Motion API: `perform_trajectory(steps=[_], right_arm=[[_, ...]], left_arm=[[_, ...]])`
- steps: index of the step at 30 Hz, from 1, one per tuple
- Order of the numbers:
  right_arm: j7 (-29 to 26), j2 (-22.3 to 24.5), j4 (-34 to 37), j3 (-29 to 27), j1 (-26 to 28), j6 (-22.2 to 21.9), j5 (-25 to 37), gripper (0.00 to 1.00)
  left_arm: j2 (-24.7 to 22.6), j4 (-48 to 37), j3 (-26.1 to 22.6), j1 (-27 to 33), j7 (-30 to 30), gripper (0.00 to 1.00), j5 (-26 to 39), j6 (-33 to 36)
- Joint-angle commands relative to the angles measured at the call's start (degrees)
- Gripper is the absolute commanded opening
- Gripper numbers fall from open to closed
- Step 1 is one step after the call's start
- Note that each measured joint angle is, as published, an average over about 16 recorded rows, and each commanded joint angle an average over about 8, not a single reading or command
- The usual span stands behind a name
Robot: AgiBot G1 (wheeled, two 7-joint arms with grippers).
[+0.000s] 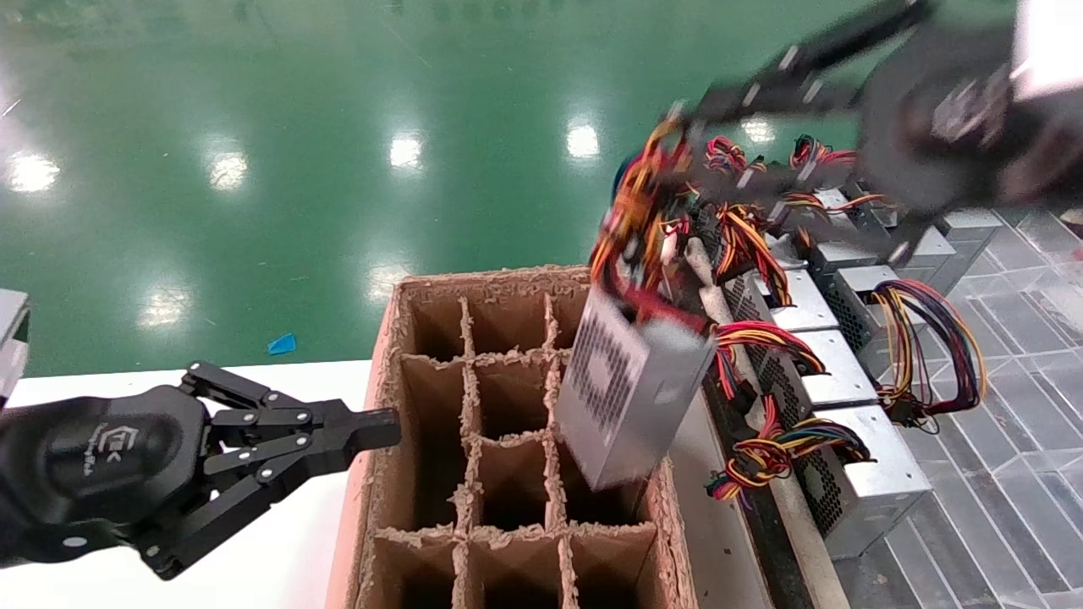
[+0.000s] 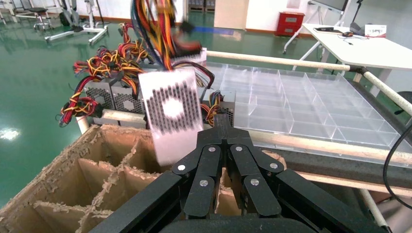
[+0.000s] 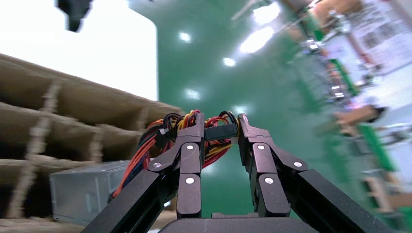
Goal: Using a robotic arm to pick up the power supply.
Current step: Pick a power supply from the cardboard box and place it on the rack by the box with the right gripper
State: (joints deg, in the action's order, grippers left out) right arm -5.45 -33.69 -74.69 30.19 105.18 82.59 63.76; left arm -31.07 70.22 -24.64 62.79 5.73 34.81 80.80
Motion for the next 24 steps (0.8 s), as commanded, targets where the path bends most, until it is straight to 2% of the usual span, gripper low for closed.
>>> perform_trajectory(steps=[1, 15, 24], right_arm=[[0.3, 0.9, -0.5, -0.9, 1.0, -0.7, 0.1, 0.0], [5.6, 5.5, 5.9, -5.1, 3.7, -3.6, 0.6, 0.0], [7.2, 11.0, 10.7, -6.8, 6.3, -2.8, 2.4, 0.0]], left_arm=[[0.0, 0.0, 0.0, 0.0, 0.0, 0.0, 0.0, 0.0], [0.0, 0.0, 0.0, 0.0, 0.0, 0.0, 0.0, 0.0], [0.0, 0.0, 0.0, 0.0, 0.0, 0.0, 0.0, 0.0]])
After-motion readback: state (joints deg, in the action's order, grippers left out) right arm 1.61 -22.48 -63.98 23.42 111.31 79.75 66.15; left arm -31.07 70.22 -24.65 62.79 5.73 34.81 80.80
